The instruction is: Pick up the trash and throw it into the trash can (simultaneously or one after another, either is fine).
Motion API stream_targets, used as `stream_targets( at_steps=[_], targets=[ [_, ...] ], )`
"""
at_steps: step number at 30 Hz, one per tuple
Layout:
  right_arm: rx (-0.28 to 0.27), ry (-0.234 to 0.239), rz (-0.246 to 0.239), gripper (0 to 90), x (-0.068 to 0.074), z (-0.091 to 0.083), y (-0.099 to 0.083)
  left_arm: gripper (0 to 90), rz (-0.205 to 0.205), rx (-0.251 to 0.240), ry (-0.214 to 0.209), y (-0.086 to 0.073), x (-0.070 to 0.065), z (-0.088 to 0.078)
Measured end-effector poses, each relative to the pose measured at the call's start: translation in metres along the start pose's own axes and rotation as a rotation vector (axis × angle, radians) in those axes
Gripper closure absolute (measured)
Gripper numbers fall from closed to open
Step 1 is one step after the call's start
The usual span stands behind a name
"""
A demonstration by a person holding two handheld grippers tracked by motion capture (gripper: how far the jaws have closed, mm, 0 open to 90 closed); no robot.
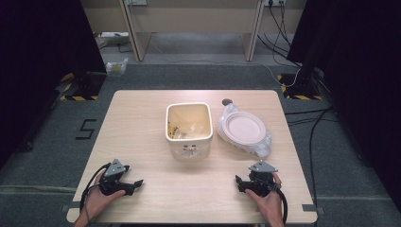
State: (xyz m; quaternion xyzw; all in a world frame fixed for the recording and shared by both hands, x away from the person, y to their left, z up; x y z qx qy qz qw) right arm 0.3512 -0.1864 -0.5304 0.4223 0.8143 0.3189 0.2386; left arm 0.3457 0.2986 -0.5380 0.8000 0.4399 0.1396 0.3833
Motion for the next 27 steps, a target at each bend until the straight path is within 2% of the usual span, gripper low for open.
stream_targets(
  at_steps=[10,17,23,24,27],
  targets=[
    [-0.017,0.002,-0.014,18.6,0.002,-0.002,0.000,14.0,0.000,-0.001,0.000,0.000,0.000,0.000],
    [-0.073,-0.013,-0.021,21.1,0.002,-0.011,0.006,14.0,-0.001,-0.001,0.000,0.000,0.000,0.000],
    [-0.107,-0.045,-0.052,25.5,0.002,-0.020,0.014,14.0,-0.001,-0.001,0.000,0.000,0.000,0.000],
    [-0.127,-0.061,-0.071,26.9,0.000,-0.025,0.020,14.0,-0.002,-0.001,0.000,0.000,0.000,0.000],
    [-0.151,-0.083,-0.083,28.7,-0.001,-0.030,0.027,14.0,-0.001,0.000,0.001,0.000,0.000,0.000]
  ],
)
Point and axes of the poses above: each handheld gripper's, and its own axes: z roughly forward along the jaws, y roughly out of its top, x roughly to its left, the point moved 2 cm from there along z, roughly forward along the jaws, and after that the axes turned 7 degrees about -z, right-handed, at the moved point
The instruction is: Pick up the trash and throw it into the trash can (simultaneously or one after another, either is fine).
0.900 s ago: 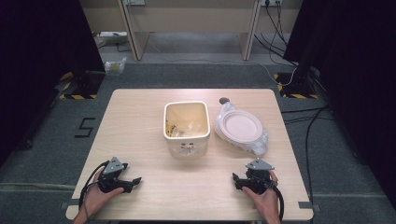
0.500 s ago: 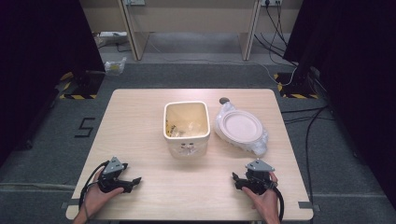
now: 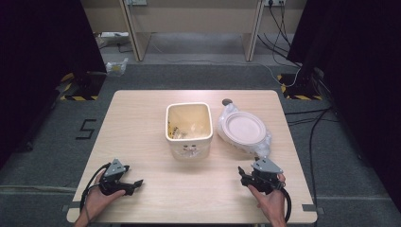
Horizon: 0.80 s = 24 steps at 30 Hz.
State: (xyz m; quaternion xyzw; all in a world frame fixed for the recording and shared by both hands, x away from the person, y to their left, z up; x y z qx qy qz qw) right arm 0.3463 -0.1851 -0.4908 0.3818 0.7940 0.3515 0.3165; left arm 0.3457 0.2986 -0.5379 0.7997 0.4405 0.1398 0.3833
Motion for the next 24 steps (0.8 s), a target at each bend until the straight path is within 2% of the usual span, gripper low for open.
stream_targets(
  at_steps=[4,6,10,14,19,24],
  targets=[
    [-0.023,-0.021,-0.027,32.6,-0.004,-0.002,0.008,13.9,0.002,0.001,0.000,0.000,0.000,0.000],
    [-0.036,-0.037,-0.061,36.0,-0.008,-0.002,0.016,13.9,0.001,0.003,0.002,0.000,0.000,0.000],
    [-0.039,-0.047,-0.091,38.4,-0.011,-0.001,0.021,13.8,0.000,0.003,0.003,0.001,0.000,0.000],
    [-0.036,-0.076,-0.148,39.9,-0.013,0.005,0.029,13.8,0.000,0.004,0.003,0.001,0.000,0.000],
    [-0.039,-0.083,-0.189,40.7,-0.012,0.013,0.038,13.7,0.000,0.004,0.003,0.001,0.000,0.000],
    [-0.045,-0.076,-0.203,41.5,-0.011,0.018,0.046,13.7,0.000,0.004,0.003,0.001,0.000,0.000]
  ],
)
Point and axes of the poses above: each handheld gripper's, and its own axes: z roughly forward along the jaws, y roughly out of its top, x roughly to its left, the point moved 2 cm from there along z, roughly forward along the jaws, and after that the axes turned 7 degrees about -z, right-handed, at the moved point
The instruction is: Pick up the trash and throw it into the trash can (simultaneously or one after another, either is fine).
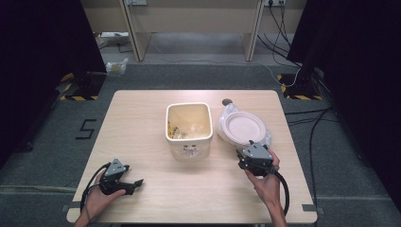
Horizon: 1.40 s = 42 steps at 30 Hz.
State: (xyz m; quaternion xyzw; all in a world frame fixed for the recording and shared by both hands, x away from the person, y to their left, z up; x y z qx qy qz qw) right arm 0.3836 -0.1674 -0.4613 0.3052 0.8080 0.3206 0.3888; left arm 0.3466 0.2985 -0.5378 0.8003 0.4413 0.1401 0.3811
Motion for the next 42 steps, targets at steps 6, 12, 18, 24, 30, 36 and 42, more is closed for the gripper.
stream_targets(
  at_steps=[6,12,18,24,30,36,42],
  targets=[
    [0.003,-0.007,-0.026,44.1,-0.004,0.011,0.007,13.6,-0.001,0.002,-0.001,0.000,0.000,0.000],
    [0.007,0.010,-0.070,49.5,-0.001,0.032,0.017,13.5,0.000,0.001,0.000,0.001,0.000,0.001],
    [0.048,0.017,-0.124,55.6,0.004,0.048,0.017,13.5,0.000,0.001,0.000,0.001,0.000,0.001],
    [0.074,-0.019,-0.200,72.7,0.004,0.054,0.013,13.5,0.000,0.000,-0.001,0.001,0.000,0.001],
    [0.043,-0.086,-0.283,79.8,-0.001,0.043,0.018,13.5,0.000,0.001,0.000,0.001,0.000,0.001],
    [0.014,-0.165,-0.328,83.7,-0.005,0.033,0.023,13.5,0.001,0.001,0.000,0.001,0.000,0.001],
    [-0.045,-0.235,-0.320,84.3,-0.025,0.016,0.030,13.3,0.002,0.004,0.000,0.002,0.001,0.002]
  ],
)
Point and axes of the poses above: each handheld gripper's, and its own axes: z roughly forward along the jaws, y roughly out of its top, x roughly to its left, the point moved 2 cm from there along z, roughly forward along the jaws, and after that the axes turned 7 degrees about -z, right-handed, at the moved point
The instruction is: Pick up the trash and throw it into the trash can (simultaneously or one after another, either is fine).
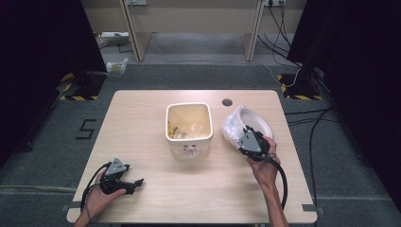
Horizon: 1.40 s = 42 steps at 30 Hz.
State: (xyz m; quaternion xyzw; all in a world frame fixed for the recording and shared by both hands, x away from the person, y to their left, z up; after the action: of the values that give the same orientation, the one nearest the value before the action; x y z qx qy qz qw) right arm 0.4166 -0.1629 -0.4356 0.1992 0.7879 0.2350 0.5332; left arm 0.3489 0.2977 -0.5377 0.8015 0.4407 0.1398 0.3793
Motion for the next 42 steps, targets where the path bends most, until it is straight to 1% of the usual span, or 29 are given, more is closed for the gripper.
stream_targets(
  at_steps=[3,4,5,8,9,10,11,12,13,16,17,19,20,21,25,27,29,30,31,32,33,34,35,36,37,40,42],
  targets=[
    [-0.022,-0.007,0.012,84.3,-0.006,-0.003,0.002,13.3,0.000,0.000,0.000,0.000,0.000,0.000],
    [-0.045,0.000,0.032,84.3,-0.011,-0.007,0.004,13.3,0.000,0.000,0.000,0.000,0.000,0.000],
    [-0.050,0.012,0.038,84.3,-0.011,-0.008,0.006,13.3,0.000,0.000,0.000,0.000,0.000,0.000],
    [-0.061,0.018,0.039,84.3,-0.012,-0.010,0.009,13.3,0.000,0.000,-0.001,0.000,0.000,0.000],
    [-0.078,0.028,0.053,84.3,-0.012,-0.013,0.014,13.3,0.000,-0.001,-0.001,0.000,0.000,0.000],
    [-0.089,0.030,0.052,84.3,-0.013,-0.014,0.016,13.3,0.001,-0.001,-0.001,0.000,0.000,0.000],
    [-0.089,0.030,0.052,84.3,-0.013,-0.014,0.016,13.3,0.001,-0.001,-0.001,0.000,0.000,0.000],
    [-0.110,0.049,0.060,84.3,-0.013,-0.017,0.022,13.3,0.000,-0.001,-0.001,0.000,0.000,0.001],
    [-0.110,0.049,0.060,84.3,-0.013,-0.017,0.022,13.3,0.000,-0.001,-0.001,0.000,0.000,0.001],
    [-0.128,0.055,0.048,84.3,-0.016,-0.021,0.032,13.3,0.000,-0.001,-0.001,0.000,0.000,0.001],
    [-0.150,0.054,0.052,84.3,-0.019,-0.024,0.039,13.3,0.000,-0.001,-0.001,0.000,0.000,0.001],
    [-0.167,0.058,0.049,84.3,-0.022,-0.028,0.046,13.3,0.000,-0.001,-0.001,0.000,0.000,0.001],
    [-0.167,0.058,0.049,84.3,-0.022,-0.028,0.046,13.3,0.000,-0.001,-0.001,0.000,0.000,0.001],
    [-0.183,0.063,0.040,84.3,-0.026,-0.032,0.055,13.3,0.000,-0.001,-0.001,0.000,0.000,0.001],
    [-0.227,0.075,0.035,84.3,-0.031,-0.040,0.073,13.3,0.000,-0.001,-0.002,0.000,0.000,0.001],
    [-0.241,0.075,0.023,84.3,-0.032,-0.044,0.082,13.3,0.000,-0.003,-0.004,0.001,0.001,0.001],
    [-0.263,0.088,0.013,84.3,-0.033,-0.047,0.091,13.2,0.001,-0.002,-0.002,0.002,0.001,0.002],
    [-0.263,0.088,0.013,84.3,-0.033,-0.047,0.091,13.2,0.001,-0.003,-0.005,0.003,0.001,0.003],
    [-0.283,0.100,0.008,84.3,-0.034,-0.050,0.101,13.1,0.001,-0.005,-0.005,0.004,0.002,0.004],
    [-0.283,0.100,0.008,84.3,-0.034,-0.050,0.101,13.1,0.001,-0.005,-0.005,0.004,0.002,0.004],
    [-0.298,0.112,0.010,84.3,-0.034,-0.052,0.109,13.1,0.002,-0.005,-0.006,0.005,0.002,0.005],
    [-0.298,0.112,0.010,84.3,-0.034,-0.052,0.109,13.1,0.002,-0.005,-0.006,0.005,0.002,0.005],
    [-0.313,0.127,0.011,84.3,-0.034,-0.053,0.117,13.1,0.003,-0.004,-0.007,0.005,0.002,0.005],
    [-0.321,0.131,0.005,84.3,-0.034,-0.054,0.122,13.1,0.004,-0.004,-0.006,0.005,0.002,0.005],
    [-0.321,0.131,0.005,84.3,-0.034,-0.054,0.122,13.0,0.004,-0.004,-0.006,0.005,0.002,0.005],
    [-0.342,0.149,-0.011,84.3,-0.031,-0.054,0.137,13.0,0.004,-0.008,-0.007,0.006,0.002,0.007],
    [-0.349,0.158,-0.009,84.3,-0.030,-0.054,0.141,13.0,0.008,-0.004,-0.007,0.006,0.003,0.007]
  ],
)
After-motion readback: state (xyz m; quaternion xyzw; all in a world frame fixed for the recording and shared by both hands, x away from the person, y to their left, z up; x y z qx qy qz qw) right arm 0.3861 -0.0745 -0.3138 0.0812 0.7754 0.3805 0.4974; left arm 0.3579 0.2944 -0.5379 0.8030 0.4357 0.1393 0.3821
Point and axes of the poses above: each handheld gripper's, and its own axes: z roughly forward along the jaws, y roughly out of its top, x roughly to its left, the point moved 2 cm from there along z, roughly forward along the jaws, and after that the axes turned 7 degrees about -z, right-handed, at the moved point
